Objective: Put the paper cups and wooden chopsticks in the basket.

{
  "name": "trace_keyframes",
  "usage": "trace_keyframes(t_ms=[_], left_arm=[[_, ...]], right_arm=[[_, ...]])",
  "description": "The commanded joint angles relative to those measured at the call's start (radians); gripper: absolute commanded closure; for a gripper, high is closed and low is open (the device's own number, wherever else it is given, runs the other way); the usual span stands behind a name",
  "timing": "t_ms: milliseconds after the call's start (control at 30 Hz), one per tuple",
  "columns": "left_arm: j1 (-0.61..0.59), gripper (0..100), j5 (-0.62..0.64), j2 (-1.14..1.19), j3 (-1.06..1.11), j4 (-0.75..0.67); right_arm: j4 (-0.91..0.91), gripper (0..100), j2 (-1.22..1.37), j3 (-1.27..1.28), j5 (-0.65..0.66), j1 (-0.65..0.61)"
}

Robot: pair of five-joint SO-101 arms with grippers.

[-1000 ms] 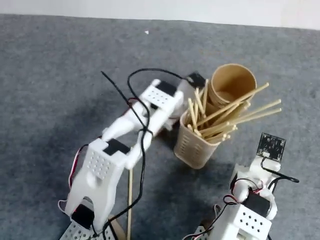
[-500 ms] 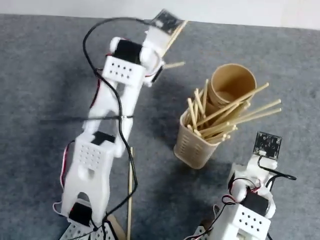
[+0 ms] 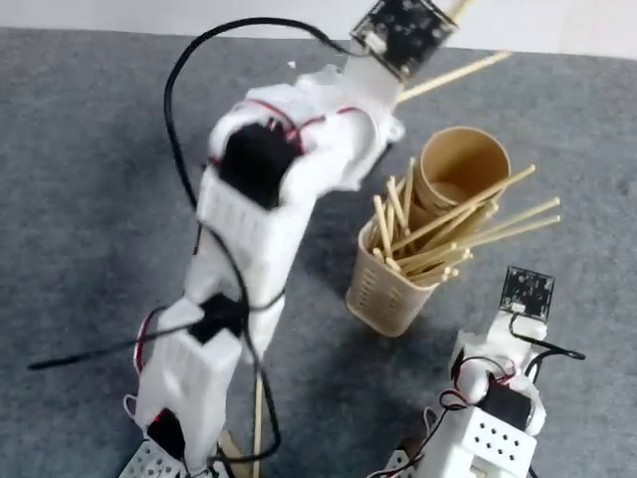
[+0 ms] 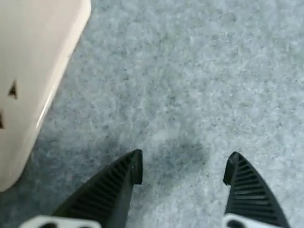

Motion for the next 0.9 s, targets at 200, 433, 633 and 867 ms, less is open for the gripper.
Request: trace_keyframes(t_ms=[200,433,633,867], left_arm=[[0.306,100,0.012,-0.189,-0.028,-0.057],[0.361,98,0.012,-0.188,-0.030,-0.172],[0.269,94,0.104,-0.188,-0.028,-0.224],[0.252,97,0.215,-0.197,-0.035,-0.264]], right_arm=[[-0.018,71.1,-0.008,-0.007,0.005,-0.042],[-0.018,71.1,-0.008,-0.007,0.005,-0.042],[-0.050,71.1,-0.008,-0.005,0.002,-0.042],[-0.067,71.1,-0.008,0.025,0.000,-0.042]])
